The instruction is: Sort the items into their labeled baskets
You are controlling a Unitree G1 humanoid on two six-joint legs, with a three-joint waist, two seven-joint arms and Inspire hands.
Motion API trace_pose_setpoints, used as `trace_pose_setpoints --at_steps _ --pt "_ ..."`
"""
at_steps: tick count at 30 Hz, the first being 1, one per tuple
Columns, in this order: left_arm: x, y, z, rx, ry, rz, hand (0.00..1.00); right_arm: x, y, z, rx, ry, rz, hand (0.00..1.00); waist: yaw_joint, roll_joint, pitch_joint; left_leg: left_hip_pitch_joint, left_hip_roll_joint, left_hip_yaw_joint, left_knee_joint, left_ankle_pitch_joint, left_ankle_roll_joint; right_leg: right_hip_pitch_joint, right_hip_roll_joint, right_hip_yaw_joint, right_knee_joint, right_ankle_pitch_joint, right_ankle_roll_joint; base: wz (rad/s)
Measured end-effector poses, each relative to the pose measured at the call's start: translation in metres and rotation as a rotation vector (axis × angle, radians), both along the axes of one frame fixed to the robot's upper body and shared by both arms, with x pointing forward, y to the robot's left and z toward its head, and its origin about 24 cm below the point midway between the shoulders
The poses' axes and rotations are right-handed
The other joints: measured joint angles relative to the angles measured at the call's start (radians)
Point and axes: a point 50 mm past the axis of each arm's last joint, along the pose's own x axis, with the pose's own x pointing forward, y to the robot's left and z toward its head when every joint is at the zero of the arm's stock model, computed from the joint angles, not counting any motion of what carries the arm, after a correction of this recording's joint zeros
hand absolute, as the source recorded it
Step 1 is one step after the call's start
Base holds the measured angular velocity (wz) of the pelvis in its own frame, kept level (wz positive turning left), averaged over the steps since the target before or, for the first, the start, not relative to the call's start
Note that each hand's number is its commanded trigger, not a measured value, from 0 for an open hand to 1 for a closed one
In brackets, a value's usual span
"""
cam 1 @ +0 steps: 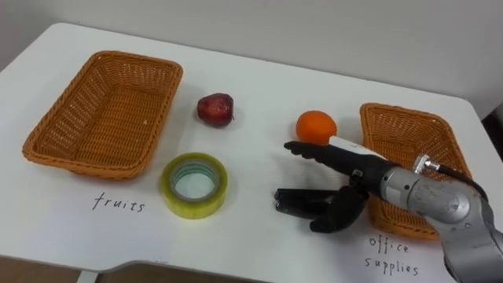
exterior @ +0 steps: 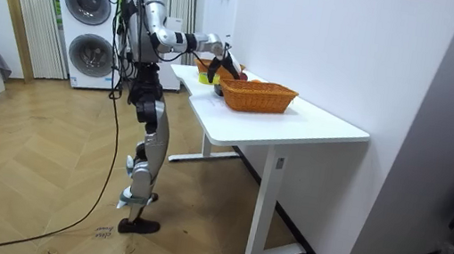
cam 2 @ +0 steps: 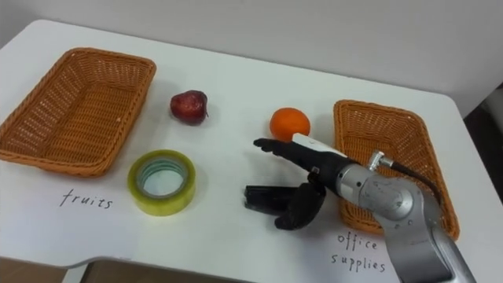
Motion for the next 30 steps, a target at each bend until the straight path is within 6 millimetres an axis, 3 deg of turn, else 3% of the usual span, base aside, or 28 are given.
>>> trace_pose_setpoints --at_steps 11,19,30 --pt "0.000 0.001 0.000 0.003 0.009 0.005 0.00 0.000 -0.006 -0.008 -0.047 0.041 -0.024 0.00 0.009 -0.004 -0.0015 0.004 -0.001 -0.001 -0.001 0.000 0.000 0.009 0.000 -0.006 0.000 0.000 0.000 0.00" --pt "0.005 0.001 0.001 0.005 -0.006 0.002 0.00 -0.002 -0.001 -0.017 -0.201 0.033 0.006 0.00 0.009 -0.003 -0.0012 0.003 -0.001 -0.001 -0.004 0.000 0.000 0.009 0.001 -0.006 0.000 0.000 0.000 0.00" --pt "0.005 0.002 0.001 0.032 0.002 0.011 0.00 -0.002 0.001 -0.018 -0.225 0.020 0.007 0.00 0.010 0.011 -0.0055 0.002 -0.002 -0.001 -0.005 0.000 0.000 0.008 0.001 -0.005 0.001 0.001 0.000 0.00"
